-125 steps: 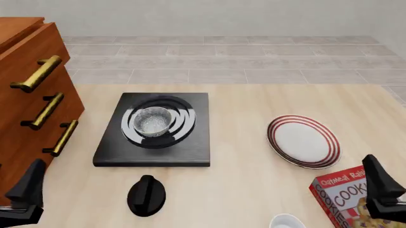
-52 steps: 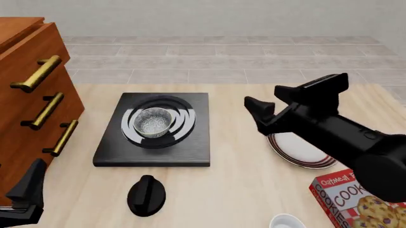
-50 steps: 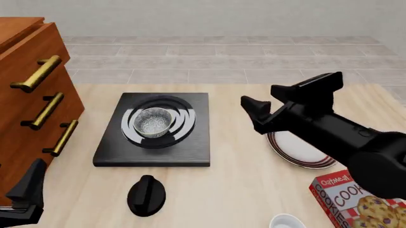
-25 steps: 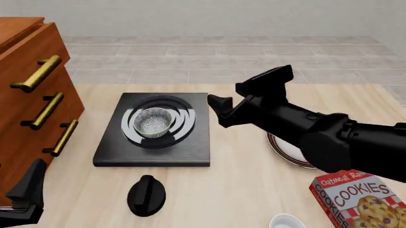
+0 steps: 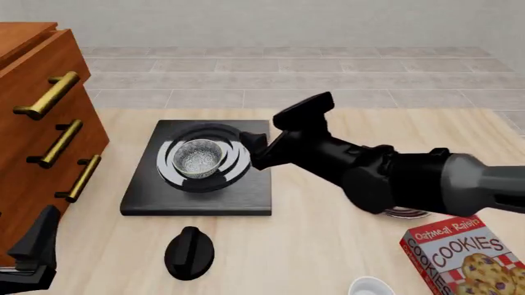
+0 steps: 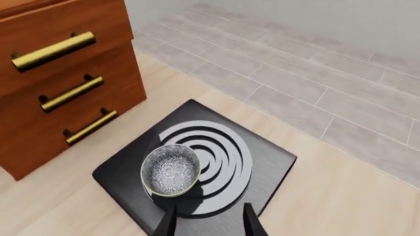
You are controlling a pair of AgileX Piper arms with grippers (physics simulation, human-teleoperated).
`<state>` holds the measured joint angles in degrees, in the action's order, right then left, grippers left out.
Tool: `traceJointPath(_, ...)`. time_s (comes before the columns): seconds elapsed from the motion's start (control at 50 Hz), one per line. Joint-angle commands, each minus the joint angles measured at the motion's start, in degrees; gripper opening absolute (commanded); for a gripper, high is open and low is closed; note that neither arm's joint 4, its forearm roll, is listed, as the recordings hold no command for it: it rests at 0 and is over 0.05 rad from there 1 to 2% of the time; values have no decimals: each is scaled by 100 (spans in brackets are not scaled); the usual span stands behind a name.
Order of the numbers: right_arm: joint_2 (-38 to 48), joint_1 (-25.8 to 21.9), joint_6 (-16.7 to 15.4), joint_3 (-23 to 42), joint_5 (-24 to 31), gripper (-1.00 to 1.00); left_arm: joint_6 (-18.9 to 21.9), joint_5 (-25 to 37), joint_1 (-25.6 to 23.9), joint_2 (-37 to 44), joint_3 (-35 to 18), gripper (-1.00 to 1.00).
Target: Pick the akita bowl on the stove and place it on the plate.
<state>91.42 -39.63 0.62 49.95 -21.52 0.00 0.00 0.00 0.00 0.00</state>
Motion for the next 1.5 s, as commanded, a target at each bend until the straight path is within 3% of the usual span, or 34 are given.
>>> traceJointPath(0.02, 460, -134, 27, 344, 12, 100, 0, 0, 0, 0, 0, 100)
traceJointPath(0.34, 1093, -127, 63, 915, 159, 100, 0, 0, 0, 0, 0, 100)
traceJointPath(0.4, 1180, -123, 141, 1000, 223, 100, 0, 0, 0, 0, 0, 100)
traceJointPath(0.44, 1194, -152, 356, 1055, 219, 100, 0, 0, 0, 0, 0, 100)
traceJointPath(0.5, 1186, -152, 324, 1107, 288, 100, 0, 0, 0, 0, 0, 100)
traceJointPath(0.52, 1218, -67, 501, 1160, 333, 100, 0, 0, 0, 0, 0, 100)
traceJointPath(0.68, 1424, -50, 473, 1344, 565, 100, 0, 0, 0, 0, 0, 100)
traceJointPath(0.72, 1524, -10, 786, 1441, 700, 100, 0, 0, 0, 0, 0, 100)
traceJointPath(1.5, 2023, -419, 866, 2388, 1699, 100, 0, 0, 0, 0, 0, 100)
